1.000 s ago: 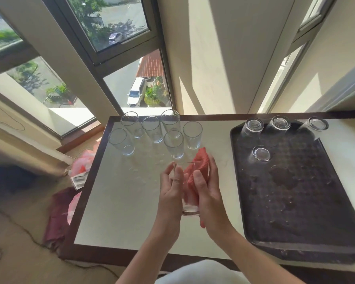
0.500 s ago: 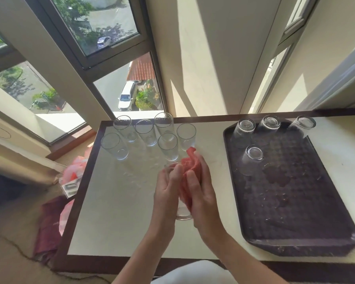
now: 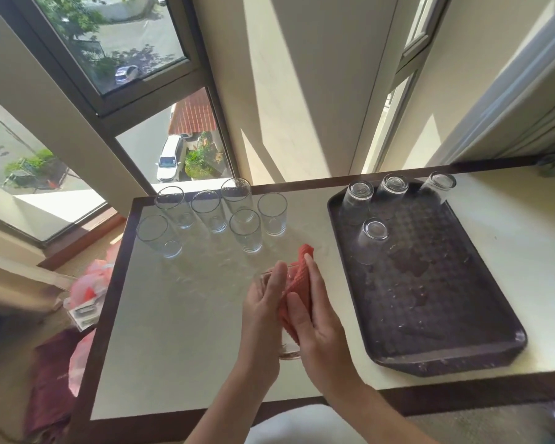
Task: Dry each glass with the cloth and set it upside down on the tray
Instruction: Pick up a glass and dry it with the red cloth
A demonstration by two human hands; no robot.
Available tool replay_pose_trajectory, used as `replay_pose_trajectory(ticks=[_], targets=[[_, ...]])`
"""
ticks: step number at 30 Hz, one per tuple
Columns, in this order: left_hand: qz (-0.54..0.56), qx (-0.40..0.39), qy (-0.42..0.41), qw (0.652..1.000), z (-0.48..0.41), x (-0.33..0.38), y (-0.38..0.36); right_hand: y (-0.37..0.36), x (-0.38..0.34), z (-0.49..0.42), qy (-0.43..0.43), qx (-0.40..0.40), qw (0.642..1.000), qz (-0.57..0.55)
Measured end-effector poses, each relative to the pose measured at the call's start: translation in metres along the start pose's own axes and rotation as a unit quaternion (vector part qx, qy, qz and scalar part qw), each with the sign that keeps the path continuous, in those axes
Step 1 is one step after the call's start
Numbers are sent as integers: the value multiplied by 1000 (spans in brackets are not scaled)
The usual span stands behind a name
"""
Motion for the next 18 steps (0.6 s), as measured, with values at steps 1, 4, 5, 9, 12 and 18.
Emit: replay_pose_trajectory(ticks=[1,4,5,9,12,18], targets=[[1,-10,0,1000,2,0,-1,1,0,1,7,-2,1000,1],[-12,-44,-4,999,2,-3,-5,9,-7,-12,-41,-6,998,-45],[-16,-40,-1,999,3,-3,-6,11,-8,-14,-55,-5,997,-55],[-2,7,9,1000,0,-3,-4,2,0,-3,-45,12,999,-10],[-4,9,27,1000,0,-8,-6,5,12,5,-25,32,999,29],[-31,2,47,998,3,-20,-26,34,5,-10,-52,95,994,7]])
Point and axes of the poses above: each hand's wrist, its own z-axis away from the middle knuckle, its own y-axis out of the back of the hand, x = y × z, the point moved 2 cm from there along -z, towards the middle knuckle, and after that the axes turned 8 degrees about -z, right-handed, at the moved point
